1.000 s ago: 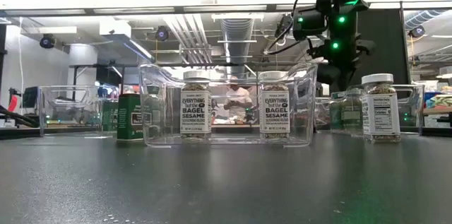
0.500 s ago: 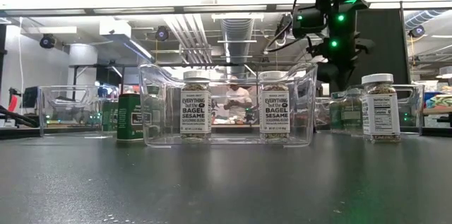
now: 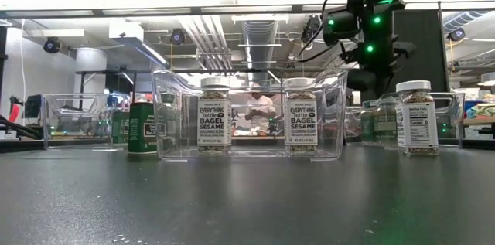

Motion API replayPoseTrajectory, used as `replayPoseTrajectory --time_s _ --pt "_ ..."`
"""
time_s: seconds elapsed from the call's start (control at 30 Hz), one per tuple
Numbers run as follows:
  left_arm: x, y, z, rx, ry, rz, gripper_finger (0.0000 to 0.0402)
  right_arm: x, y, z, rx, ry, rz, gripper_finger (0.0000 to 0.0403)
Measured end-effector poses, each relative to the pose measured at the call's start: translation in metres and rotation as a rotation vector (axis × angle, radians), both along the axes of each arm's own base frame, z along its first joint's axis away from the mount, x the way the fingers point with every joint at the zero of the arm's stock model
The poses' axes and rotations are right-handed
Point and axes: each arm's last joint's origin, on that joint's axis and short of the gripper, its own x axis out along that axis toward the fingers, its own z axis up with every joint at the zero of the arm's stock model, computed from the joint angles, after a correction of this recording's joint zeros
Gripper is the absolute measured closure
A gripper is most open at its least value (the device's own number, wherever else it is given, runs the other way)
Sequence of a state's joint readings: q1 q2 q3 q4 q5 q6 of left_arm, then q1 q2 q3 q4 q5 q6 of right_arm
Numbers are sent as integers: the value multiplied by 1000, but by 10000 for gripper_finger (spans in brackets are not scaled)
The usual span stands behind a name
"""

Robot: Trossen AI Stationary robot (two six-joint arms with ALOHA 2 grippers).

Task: Sort spices by type
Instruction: Put the green seasoning bottle into the top right transparent bin

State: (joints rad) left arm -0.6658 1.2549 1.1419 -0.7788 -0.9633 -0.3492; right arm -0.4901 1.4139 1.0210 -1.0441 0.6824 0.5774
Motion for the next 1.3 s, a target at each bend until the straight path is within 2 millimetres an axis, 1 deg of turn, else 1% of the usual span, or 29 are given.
replayPoseTrajectory --time_s 0.17,0.33,0.6,0.73,0.8,1.0,1.13,1.23,1.3 --pt "0 0 0 0 0 0 161 2 4 -1 2 2 20 394" --pt "0 0 0 0 0 1 161 4 8 -1 24 40 80 394" --pt "0 0 0 0 0 2 161 -4 12 0 86 151 133 394" --pt "0 1 0 11 -9 13 161 -5 12 2 102 185 188 394" --pt "0 1 0 12 -9 14 161 -6 13 4 95 176 189 394" --pt "0 1 0 13 -10 16 161 -16 19 23 33 78 151 394" --pt "0 1 0 13 -11 16 161 -35 29 37 69 -29 16 394" --pt "0 1 0 14 -11 17 161 -49 37 44 72 -43 -76 394" --pt "0 1 0 14 -11 17 161 -55 40 44 68 -50 -100 394"
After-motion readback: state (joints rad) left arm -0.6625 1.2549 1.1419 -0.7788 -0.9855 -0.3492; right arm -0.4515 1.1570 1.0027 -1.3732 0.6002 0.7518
